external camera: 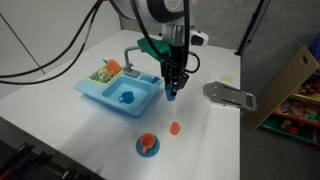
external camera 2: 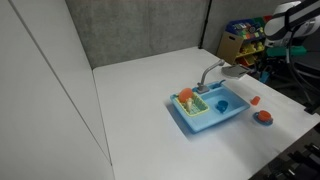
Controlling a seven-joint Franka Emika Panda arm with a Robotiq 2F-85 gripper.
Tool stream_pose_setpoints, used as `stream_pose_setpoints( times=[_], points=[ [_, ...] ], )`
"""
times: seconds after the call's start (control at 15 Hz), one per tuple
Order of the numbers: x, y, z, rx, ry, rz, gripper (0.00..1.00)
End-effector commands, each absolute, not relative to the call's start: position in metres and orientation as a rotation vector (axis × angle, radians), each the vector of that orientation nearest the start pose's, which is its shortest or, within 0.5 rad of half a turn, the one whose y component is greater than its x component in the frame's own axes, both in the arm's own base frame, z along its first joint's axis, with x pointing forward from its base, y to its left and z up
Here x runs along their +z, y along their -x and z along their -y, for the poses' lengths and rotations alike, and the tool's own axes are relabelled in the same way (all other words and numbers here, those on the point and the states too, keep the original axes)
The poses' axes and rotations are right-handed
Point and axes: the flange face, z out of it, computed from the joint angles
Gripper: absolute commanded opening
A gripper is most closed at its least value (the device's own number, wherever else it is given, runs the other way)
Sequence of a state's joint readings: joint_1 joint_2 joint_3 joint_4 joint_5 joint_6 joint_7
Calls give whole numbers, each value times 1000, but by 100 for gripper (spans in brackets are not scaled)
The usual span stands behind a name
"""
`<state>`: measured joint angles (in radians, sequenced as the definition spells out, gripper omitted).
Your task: Pick up the blue cup on the counter top of the sink and move it to the right on top of the upside down laying orange cup on the worktop
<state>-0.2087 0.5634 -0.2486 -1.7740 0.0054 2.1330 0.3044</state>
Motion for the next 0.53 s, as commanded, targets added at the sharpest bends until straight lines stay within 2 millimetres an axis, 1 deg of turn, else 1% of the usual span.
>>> stream_pose_setpoints(
  times=[0.0,0.47],
  points=[
    [222,-583,294,321,2985,-1274,17],
    [194,-576,325,375,2920,-1355,17]
  ],
)
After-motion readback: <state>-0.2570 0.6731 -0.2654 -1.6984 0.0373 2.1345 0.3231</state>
